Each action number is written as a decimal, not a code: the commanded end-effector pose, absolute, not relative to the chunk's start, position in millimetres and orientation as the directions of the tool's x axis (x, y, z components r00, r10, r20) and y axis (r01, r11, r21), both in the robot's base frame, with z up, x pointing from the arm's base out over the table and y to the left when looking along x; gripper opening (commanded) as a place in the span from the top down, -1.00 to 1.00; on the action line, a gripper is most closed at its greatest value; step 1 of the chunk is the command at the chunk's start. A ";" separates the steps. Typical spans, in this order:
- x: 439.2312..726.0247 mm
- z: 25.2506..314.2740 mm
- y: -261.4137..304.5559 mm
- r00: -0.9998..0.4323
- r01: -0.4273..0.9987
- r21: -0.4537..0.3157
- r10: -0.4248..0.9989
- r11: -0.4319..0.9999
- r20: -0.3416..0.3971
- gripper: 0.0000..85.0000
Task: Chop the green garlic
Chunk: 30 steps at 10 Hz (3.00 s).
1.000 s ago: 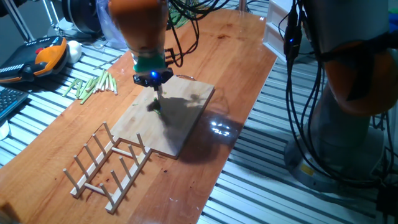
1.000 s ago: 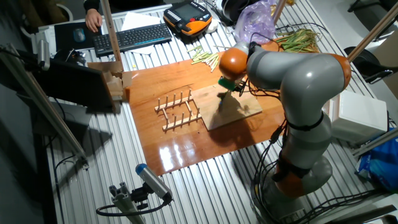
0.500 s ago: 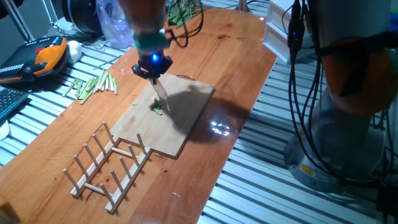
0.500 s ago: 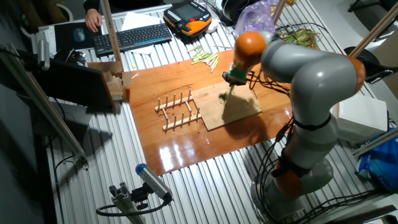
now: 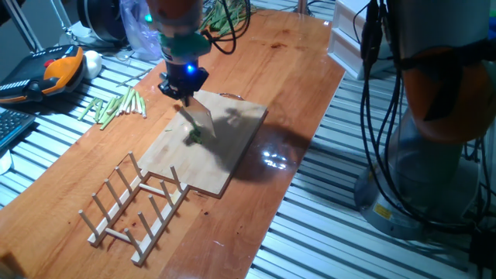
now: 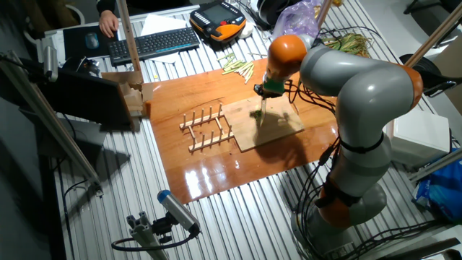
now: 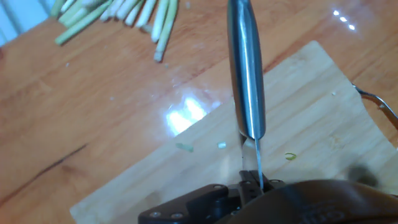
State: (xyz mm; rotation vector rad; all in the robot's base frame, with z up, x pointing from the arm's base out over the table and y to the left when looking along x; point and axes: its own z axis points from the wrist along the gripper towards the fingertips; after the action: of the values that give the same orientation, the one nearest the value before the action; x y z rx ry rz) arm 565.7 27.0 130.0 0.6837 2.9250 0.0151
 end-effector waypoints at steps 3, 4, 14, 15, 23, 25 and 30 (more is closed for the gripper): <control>572.0 141.3 21.9 -0.911 -0.406 0.080 -0.397 0.910 -0.109 1.00; 571.5 142.3 22.9 -0.899 -0.431 0.058 -0.422 0.900 -0.119 1.00; 571.5 143.6 23.1 -0.941 -0.329 0.091 -0.319 0.940 -0.112 1.00; 571.5 143.6 23.1 -0.953 -0.293 0.097 -0.283 0.951 -0.108 1.00; 571.5 143.6 23.1 -0.955 -0.289 0.115 -0.277 0.950 -0.111 1.00; 574.8 139.0 29.3 -0.945 -0.321 0.116 -0.311 0.940 -0.100 1.00; 587.1 117.4 30.5 -0.917 -0.397 0.102 -0.388 0.912 -0.096 1.00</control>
State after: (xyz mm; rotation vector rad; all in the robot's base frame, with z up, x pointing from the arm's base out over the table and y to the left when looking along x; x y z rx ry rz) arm 587.4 29.4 116.8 -0.6183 2.9999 0.1857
